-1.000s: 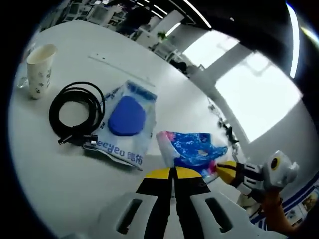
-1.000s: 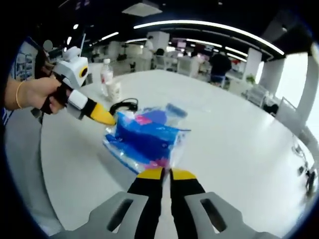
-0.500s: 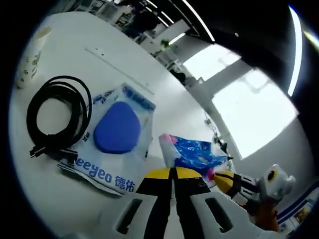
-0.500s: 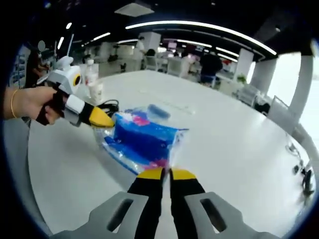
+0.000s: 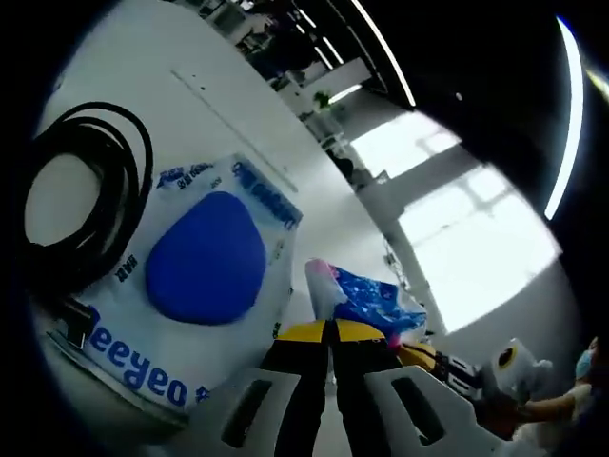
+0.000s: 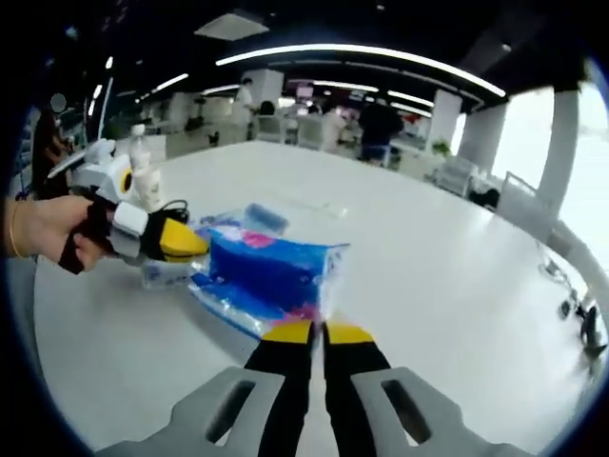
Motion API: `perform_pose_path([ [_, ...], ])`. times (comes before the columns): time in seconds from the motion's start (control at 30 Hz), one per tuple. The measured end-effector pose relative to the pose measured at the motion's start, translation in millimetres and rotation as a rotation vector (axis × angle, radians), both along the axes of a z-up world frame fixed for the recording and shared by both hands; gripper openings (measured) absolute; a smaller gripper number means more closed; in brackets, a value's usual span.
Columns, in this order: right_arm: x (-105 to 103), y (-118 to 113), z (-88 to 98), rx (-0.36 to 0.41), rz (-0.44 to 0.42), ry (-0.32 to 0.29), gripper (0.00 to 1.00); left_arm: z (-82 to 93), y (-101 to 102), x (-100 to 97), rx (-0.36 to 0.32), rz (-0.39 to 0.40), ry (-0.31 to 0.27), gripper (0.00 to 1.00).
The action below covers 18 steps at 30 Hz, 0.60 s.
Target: Arrange the tabletop items into an orderly group along one side of the table until the central work area is clear of visible clutter.
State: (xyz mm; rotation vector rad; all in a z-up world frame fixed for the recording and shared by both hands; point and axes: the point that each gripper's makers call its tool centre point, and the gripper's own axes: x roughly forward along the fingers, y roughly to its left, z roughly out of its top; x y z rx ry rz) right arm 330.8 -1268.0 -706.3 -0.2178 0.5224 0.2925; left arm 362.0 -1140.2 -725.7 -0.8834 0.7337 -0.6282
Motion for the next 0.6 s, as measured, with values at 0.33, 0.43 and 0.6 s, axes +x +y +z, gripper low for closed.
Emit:
perform_pose_path([
  [0.33,16,-15,-14.9,0.035,-0.047,0.001,0.00,-4.9,-13,15.3,-0.003,0.036,-0.006,0.00],
  [0.43,19,-21,-18.2,0.048,-0.058,0.000,0.00,-6.4,-18,18.6,0.007,0.038,-0.005,0.00],
  [0.6,26,-27,-26.8,0.057,-0.061,0.006,0.00,-10.2,-22,22.5,0.022,0.043,0.000,0.00],
])
